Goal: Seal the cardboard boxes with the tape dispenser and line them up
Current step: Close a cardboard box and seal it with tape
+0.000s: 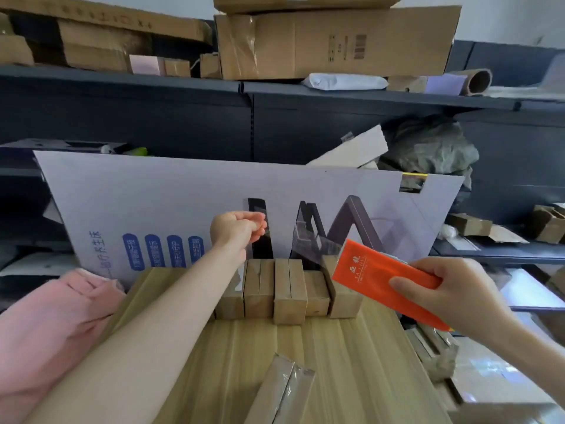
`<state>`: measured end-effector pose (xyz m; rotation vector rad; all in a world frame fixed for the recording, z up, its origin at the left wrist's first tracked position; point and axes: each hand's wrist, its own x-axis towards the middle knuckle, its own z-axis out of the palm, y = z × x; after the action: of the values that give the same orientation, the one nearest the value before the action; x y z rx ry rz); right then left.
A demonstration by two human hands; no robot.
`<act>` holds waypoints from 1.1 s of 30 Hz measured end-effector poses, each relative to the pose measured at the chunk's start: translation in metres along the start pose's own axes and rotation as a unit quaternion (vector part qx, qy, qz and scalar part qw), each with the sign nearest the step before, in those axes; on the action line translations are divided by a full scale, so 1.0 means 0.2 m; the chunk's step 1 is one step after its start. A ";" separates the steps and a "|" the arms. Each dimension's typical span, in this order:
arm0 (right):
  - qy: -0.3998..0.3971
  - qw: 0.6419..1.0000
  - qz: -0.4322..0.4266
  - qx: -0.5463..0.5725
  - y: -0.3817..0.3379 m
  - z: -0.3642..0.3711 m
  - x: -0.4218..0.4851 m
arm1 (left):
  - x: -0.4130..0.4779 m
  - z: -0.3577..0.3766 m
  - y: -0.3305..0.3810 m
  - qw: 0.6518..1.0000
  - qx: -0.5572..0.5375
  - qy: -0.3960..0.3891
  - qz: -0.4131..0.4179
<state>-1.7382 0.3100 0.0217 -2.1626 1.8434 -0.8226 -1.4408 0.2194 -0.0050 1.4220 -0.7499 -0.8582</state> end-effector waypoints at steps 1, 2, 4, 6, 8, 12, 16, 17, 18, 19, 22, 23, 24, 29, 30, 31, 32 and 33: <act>-0.011 1.000 0.007 -0.004 0.04 0.04 -0.03 | -0.01 -0.01 -0.07 1.000 0.012 -0.013 -0.011; -0.020 1.000 0.018 -0.008 0.09 0.09 -0.06 | -0.02 -0.03 -0.15 0.999 0.025 -0.031 -0.024; -0.042 0.998 0.053 -0.013 0.20 0.21 -0.12 | -0.07 -0.04 -0.33 0.996 0.047 -0.065 -0.048; -0.069 0.993 0.094 -0.005 0.31 0.35 -0.19 | -0.10 -0.05 -0.52 0.993 0.066 -0.074 -0.069; -0.110 0.985 0.133 -0.005 0.41 0.50 -0.24 | -0.12 -0.05 -0.70 0.990 0.084 -0.072 -0.091; -0.180 0.966 0.183 -0.025 0.56 0.73 -0.25 | -0.12 -0.04 -1.01 0.982 0.130 -0.063 -0.122; -0.234 0.952 0.186 -0.060 0.64 0.87 -0.20 | -0.11 -0.02 -1.23 0.974 0.158 -0.041 -0.155; -0.248 0.947 0.192 -0.065 0.65 0.89 -0.18 | -0.11 -0.01 -1.27 0.972 0.165 -0.036 -0.162; -0.260 0.943 0.196 -0.070 0.66 0.92 -0.17 | -0.11 0.00 -1.30 0.970 0.172 -0.031 -0.167; -0.270 0.939 0.199 -0.074 0.67 0.95 -0.15 | -0.11 0.00 -1.33 0.968 0.179 -0.027 -0.171; -0.293 0.931 0.203 -0.077 0.68 1.01 -0.11 | -0.09 0.01 -1.41 0.964 0.199 -0.020 -0.176; -0.300 0.929 0.201 -0.079 0.68 1.02 -0.10 | -0.08 0.01 -1.43 0.963 0.202 -0.017 -0.180; -0.308 0.927 0.201 -0.079 0.68 1.04 -0.09 | -0.07 0.01 -1.45 0.962 0.203 -0.013 -0.183; -0.326 0.920 0.201 -0.085 0.70 1.13 -0.06 | -0.03 0.01 -1.54 0.955 0.230 -0.006 -0.190; -0.328 0.919 0.200 -0.094 0.70 1.15 -0.05 | -0.03 0.01 -1.56 0.954 0.231 -0.006 -0.193; -0.329 0.917 0.203 -0.096 0.71 1.16 -0.05 | -0.03 0.02 -1.58 0.953 0.230 -0.006 -0.196; -0.331 0.916 0.208 -0.093 0.72 1.18 -0.05 | -0.03 0.02 -1.59 0.953 0.231 -0.005 -0.197; -0.333 0.914 0.212 -0.087 0.72 1.19 -0.05 | -0.04 0.03 -1.61 0.952 0.231 -0.002 -0.199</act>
<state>-1.7383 0.2379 -0.2477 -1.6953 1.9137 0.1684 -1.4668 0.2348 -0.3258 2.0387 -0.7043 -1.0343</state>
